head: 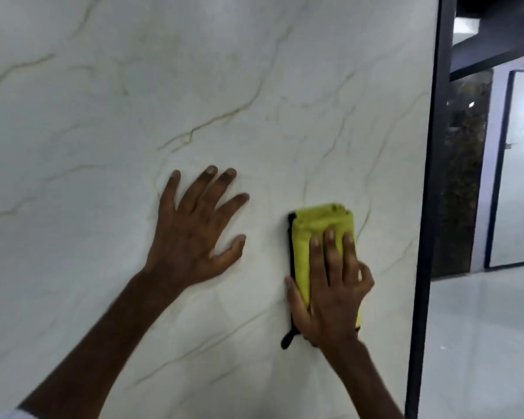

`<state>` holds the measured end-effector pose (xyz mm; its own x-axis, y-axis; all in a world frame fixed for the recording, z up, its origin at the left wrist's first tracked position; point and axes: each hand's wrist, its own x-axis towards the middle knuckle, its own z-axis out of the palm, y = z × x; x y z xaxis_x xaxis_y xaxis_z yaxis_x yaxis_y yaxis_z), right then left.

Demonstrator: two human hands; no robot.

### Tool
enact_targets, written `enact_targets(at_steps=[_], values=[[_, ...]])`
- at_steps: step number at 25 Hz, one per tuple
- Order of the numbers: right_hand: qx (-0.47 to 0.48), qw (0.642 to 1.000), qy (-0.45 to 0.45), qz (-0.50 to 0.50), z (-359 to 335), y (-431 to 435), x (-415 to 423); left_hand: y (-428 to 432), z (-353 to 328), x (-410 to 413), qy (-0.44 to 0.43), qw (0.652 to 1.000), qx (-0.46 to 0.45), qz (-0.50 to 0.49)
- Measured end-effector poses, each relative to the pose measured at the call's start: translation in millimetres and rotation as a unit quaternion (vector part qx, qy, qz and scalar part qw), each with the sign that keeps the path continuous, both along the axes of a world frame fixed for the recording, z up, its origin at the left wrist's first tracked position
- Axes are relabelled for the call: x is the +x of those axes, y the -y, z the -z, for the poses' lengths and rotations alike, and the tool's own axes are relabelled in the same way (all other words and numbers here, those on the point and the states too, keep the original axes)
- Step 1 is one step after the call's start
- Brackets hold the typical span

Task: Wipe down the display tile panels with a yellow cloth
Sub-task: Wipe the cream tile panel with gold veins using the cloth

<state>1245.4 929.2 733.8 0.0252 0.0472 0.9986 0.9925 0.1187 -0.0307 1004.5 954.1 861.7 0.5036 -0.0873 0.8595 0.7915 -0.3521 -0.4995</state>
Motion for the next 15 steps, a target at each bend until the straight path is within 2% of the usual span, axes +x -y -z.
enact_targets(at_steps=[3, 5, 7, 9, 12, 15], values=[[-0.05, 0.999, -0.005, 0.0, 81, 10, -7, 1, -3, -1, -0.002, 1.0, -0.006, 0.005], [-0.056, 0.998, -0.015, -0.006, 98, 14, -11, 7, 16, 1, 0.012, 0.999, -0.03, 0.038], [-0.045, 0.999, -0.017, -0.007, 68, 12, -12, 14, 51, 8, 0.001, 0.997, -0.058, 0.056], [-0.023, 0.999, -0.028, -0.002, 8, 10, -14, 17, 80, 17, -0.034, 0.996, -0.076, 0.036], [0.0, 0.999, -0.043, 0.005, -60, 5, -18, 9, 92, 19, -0.041, 0.997, -0.068, 0.004], [0.009, 1.0, -0.025, 0.012, -57, 2, -15, 4, 92, 17, -0.038, 0.997, -0.062, 0.015]])
